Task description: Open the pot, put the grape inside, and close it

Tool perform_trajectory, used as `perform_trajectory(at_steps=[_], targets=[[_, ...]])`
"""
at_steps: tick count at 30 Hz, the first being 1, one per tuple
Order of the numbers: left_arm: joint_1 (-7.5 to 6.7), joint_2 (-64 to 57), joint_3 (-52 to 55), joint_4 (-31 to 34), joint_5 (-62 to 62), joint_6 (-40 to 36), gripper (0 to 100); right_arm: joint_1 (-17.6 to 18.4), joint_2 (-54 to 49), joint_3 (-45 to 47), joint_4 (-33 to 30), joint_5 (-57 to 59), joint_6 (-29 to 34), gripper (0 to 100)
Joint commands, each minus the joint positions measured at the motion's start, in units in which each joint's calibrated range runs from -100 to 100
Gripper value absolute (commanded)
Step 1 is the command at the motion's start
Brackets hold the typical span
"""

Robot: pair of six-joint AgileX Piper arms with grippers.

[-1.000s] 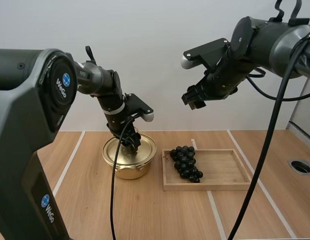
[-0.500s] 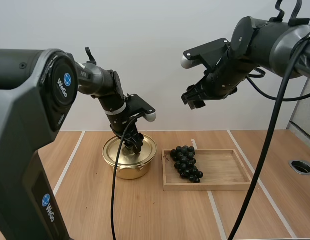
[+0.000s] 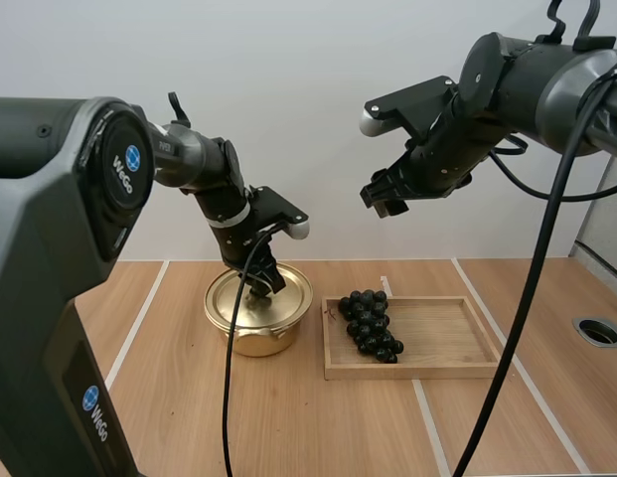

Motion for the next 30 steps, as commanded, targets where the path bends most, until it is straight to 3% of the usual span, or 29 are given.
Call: perform_trajectory(at_steps=[1,19,30], targets=[[-0.17,-1.58,-0.11,-0.73,1.46,-0.56,0,0.04,1.20,-0.46,0.03,-0.17,1.55,100],[-0.17,-20.18,-11.13,-0.81,4.54,-5.23,0,0.10,20.47,-0.46,7.87,1.54,0.32,100],[-0.17,-31.15,-11.97,-3.64,2.59,-7.19,0,0.10,28.41,-0.46,9.35,1.03,-0.76,100]])
